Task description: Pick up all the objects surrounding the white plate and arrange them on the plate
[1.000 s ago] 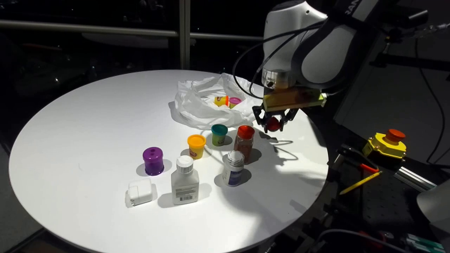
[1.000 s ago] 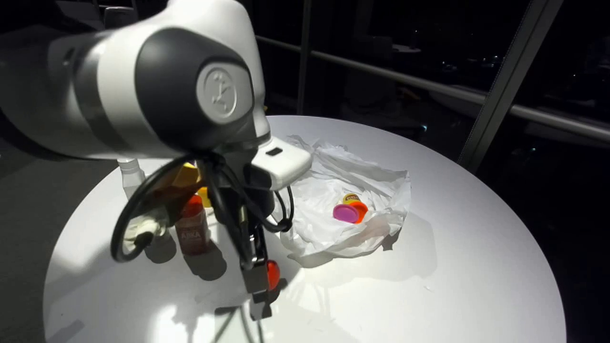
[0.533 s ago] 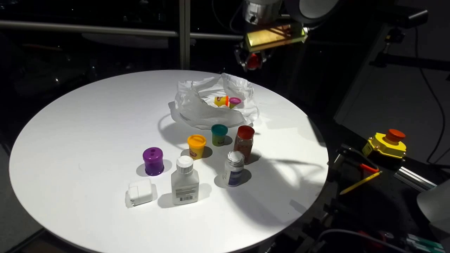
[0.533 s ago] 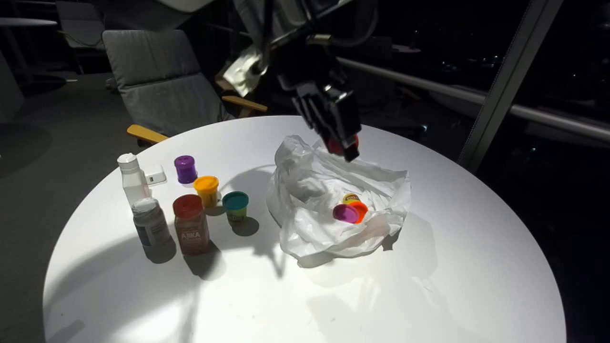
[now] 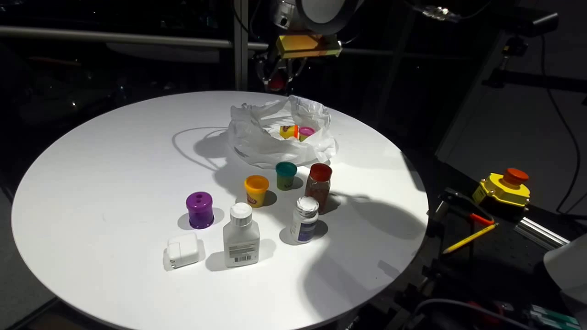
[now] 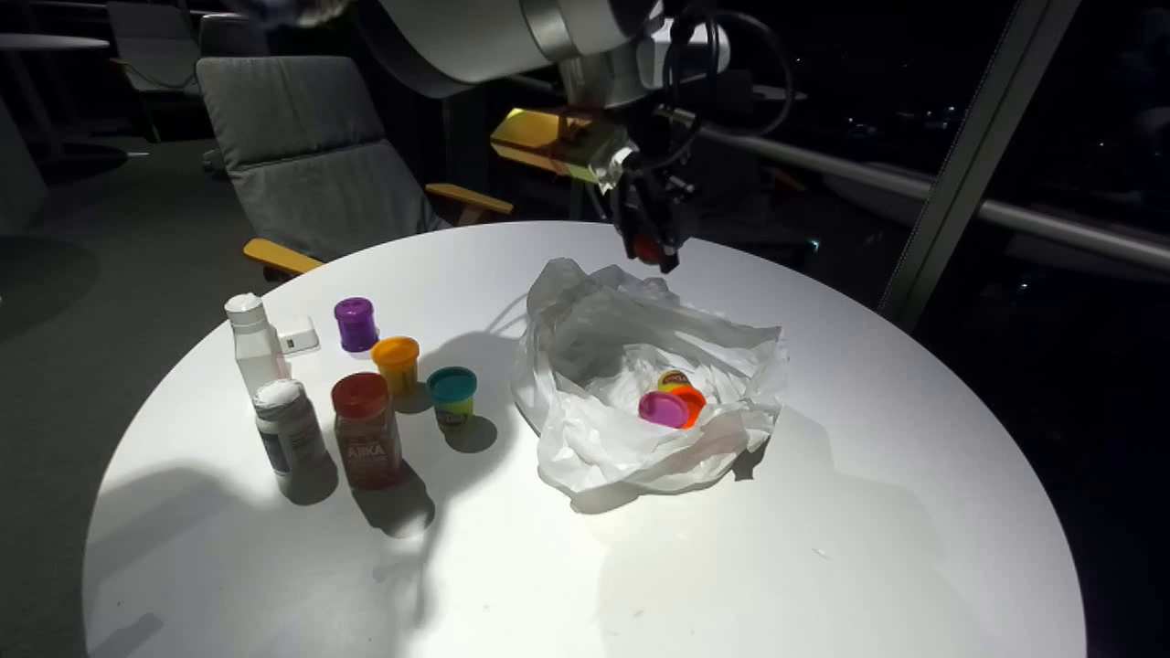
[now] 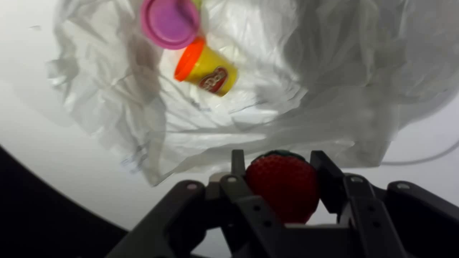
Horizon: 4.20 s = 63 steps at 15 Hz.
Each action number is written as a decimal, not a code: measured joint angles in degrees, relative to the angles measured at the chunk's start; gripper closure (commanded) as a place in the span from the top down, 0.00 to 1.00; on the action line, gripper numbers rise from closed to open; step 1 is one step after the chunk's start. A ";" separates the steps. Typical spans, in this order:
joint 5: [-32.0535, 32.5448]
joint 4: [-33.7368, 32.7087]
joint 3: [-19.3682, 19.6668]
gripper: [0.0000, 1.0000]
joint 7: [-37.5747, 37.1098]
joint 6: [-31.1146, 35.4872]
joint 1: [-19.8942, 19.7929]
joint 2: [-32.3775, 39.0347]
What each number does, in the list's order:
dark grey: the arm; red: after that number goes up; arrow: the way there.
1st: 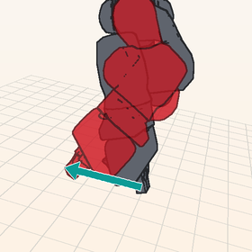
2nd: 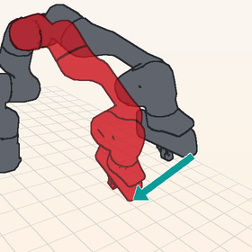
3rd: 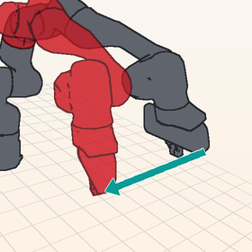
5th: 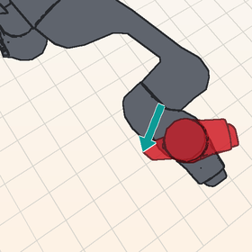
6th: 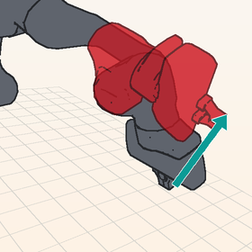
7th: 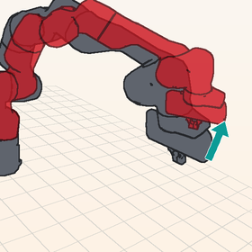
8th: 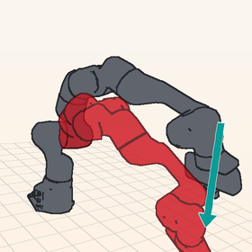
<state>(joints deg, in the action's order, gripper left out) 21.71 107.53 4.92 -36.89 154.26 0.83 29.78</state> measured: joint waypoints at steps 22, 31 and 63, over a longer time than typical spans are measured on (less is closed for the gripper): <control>-5.99 1.52 2.23 1.00 5.41 -14.50 14.74 -8.83; -4.64 13.80 0.65 1.00 -8.84 -14.35 15.19 -10.15; -10.44 8.95 2.68 0.20 -3.91 -14.25 14.29 3.84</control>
<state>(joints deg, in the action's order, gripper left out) 11.26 116.48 7.60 -40.80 140.01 15.12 33.61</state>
